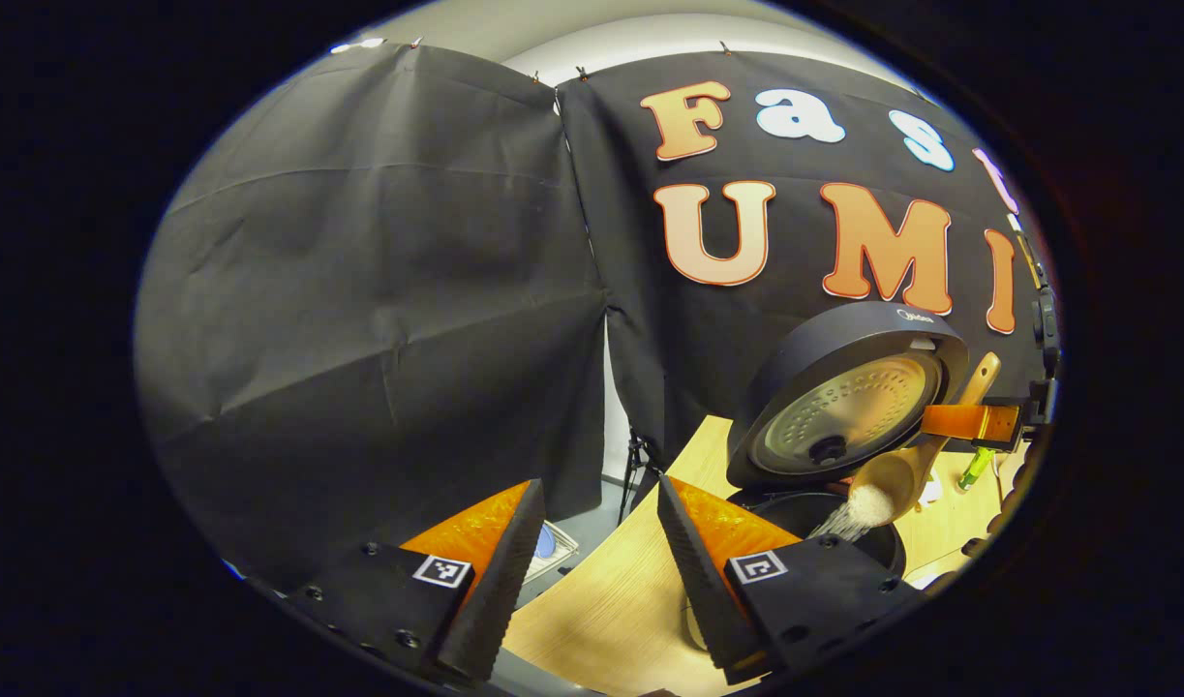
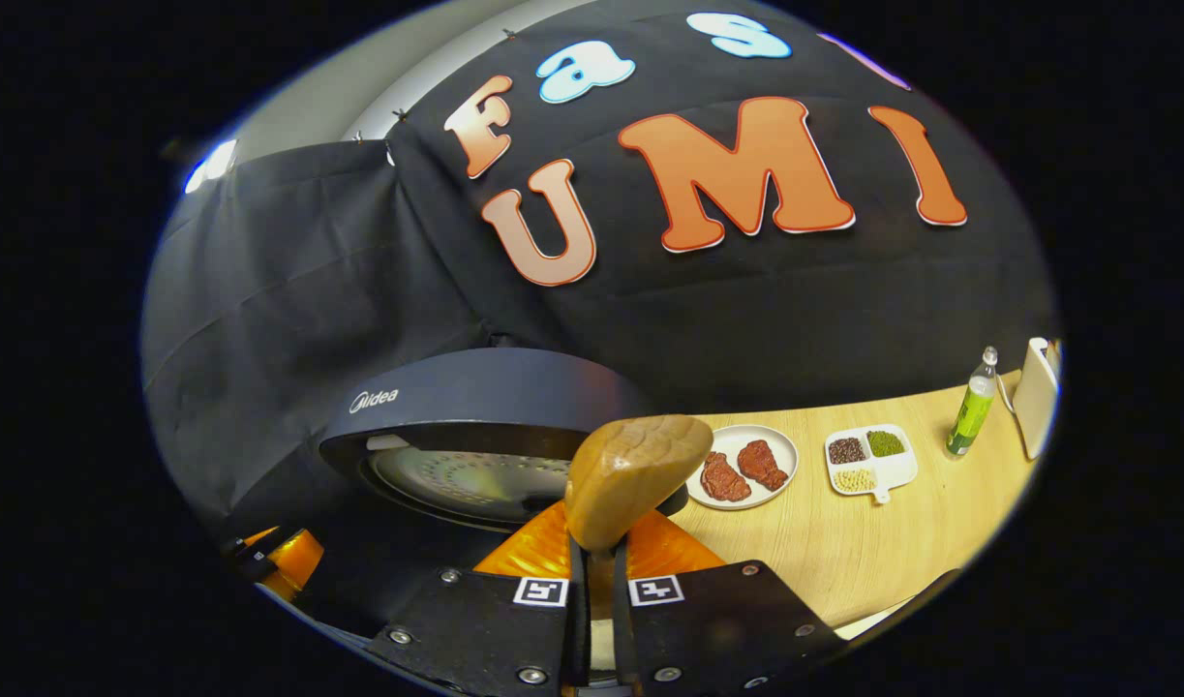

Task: Close the left gripper, press the button to open the rice cooker; take a wooden spoon from the chopstick holder with the right hand, scoop a spoonful of rice and pour it into the rice cooker, then put the wooden spoon back into the chopstick holder.

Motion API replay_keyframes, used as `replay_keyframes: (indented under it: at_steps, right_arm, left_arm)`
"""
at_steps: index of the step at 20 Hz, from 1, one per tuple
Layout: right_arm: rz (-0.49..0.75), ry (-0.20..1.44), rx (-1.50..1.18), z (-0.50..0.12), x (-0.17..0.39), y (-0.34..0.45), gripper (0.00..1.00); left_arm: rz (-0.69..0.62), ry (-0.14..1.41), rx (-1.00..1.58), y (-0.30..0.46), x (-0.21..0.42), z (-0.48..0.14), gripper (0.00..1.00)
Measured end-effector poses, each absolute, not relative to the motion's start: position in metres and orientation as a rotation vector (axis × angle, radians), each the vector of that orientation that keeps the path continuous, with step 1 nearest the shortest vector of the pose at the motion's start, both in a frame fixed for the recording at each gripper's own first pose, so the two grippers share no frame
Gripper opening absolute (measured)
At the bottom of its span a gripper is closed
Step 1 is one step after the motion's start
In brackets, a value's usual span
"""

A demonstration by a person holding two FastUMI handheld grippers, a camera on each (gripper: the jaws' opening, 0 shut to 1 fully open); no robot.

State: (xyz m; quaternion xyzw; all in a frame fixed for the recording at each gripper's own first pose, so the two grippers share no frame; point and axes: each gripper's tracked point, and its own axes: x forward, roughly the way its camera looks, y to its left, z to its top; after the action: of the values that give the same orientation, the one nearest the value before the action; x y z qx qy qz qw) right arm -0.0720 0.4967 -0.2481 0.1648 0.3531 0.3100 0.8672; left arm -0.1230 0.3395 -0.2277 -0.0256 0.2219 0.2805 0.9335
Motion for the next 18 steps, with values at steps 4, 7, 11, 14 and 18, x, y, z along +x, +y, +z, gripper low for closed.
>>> replay_keyframes:
  at_steps: [4,7,11,14,18]
  right_arm:
    - [0.696,0.699,0.286,-0.243,-0.080,0.501,0.08]
    - [0.727,0.656,0.231,-0.240,-0.084,0.504,0.09]
    - [0.770,0.605,0.160,-0.236,-0.090,0.507,0.09]
    - [0.799,0.593,0.154,-0.233,-0.096,0.511,0.08]
    - [0.810,0.548,0.134,-0.223,-0.092,0.511,0.09]
  left_arm:
    - [0.579,0.457,-0.058,0.340,-0.123,-0.230,0.82]
    - [0.577,0.457,-0.056,0.338,-0.123,-0.230,0.76]
    - [0.576,0.459,-0.053,0.337,-0.123,-0.231,0.82]
    - [0.576,0.463,-0.053,0.336,-0.123,-0.232,0.82]
    - [0.572,0.461,-0.052,0.335,-0.122,-0.231,0.82]
